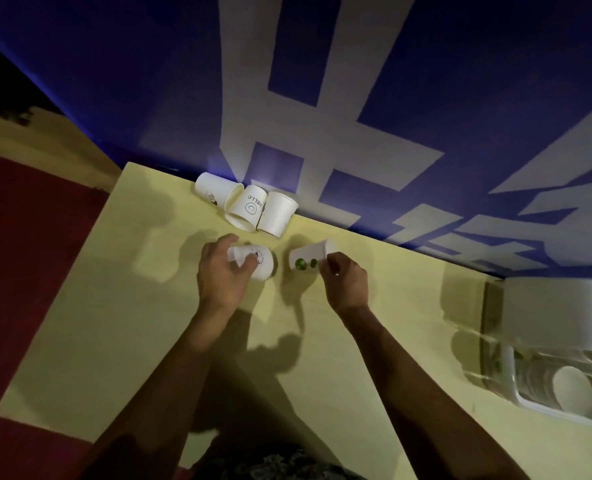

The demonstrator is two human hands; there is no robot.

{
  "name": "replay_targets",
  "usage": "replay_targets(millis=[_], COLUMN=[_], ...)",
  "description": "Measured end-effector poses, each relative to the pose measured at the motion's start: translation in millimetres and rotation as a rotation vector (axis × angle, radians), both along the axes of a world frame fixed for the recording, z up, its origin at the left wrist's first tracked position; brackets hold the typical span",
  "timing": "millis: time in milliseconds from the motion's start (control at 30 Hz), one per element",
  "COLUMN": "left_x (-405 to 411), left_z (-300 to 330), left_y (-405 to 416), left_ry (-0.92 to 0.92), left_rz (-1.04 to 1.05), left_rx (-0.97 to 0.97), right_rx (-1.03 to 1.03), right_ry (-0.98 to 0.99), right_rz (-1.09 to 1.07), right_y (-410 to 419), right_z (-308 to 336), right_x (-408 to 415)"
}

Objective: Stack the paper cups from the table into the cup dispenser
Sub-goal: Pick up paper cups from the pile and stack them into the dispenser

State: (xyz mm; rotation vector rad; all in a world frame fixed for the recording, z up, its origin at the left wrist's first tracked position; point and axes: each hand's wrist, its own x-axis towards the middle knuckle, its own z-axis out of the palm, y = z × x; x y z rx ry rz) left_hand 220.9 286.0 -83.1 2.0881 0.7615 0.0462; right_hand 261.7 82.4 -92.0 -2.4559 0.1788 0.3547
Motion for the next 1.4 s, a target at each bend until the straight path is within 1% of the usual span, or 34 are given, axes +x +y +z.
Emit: replay_targets(millis=[200,300,400,533,633,700,800,867,1000,1100,1233,1400], left_x=[-22,-31,-41,-56,-69,-76,-80,-82,-89,-94,-101,-107], left_z=[26,40,56,79,89,91,88,89,91,92,104,114], left_y=[-58,-95,-132,-176,-214,-240,-276,-301,-348,-372,-397,-410], left_ry=[-0.009,0.027,0.116,0.283,0.267,0.217,0.125,0.06,-0.097,-0.189,-0.267,-0.259], left_rz=[-0.021,-0.07,-0.263,-0.585,-0.691,-0.673,-0.628,-0.618,-0.656,-0.666,-0.627,-0.606], left_rx=[-0.325,-0.444,-0.508,-0.554,-0.606,-0.574,-0.407,-0.306,-0.181,-0.06,-0.069,-0.024], right_rx=[0.135,0.245,0.34,0.349,0.324,0.26,0.134,0.06,-0.05,-0.165,-0.226,-0.34], right_ry=[-0.101,-0.119,-0.158,-0.229,-0.289,-0.365,-0.489,-0.524,-0.557,-0.537,-0.485,-0.302], right_rz=[-0.14,-0.231,-0.321,-0.349,-0.319,-0.316,-0.304,-0.295,-0.276,-0.211,-0.113,0.087], right_y=[-45,-74,-103,-145,-179,-207,-258,-294,-356,-389,-411,-418], right_z=[35,48,54,65,79,89,103,108,115,115,102,70], right_x=[-59,-84,-104,-121,-133,-142,-158,-169,-184,-183,-175,-164])
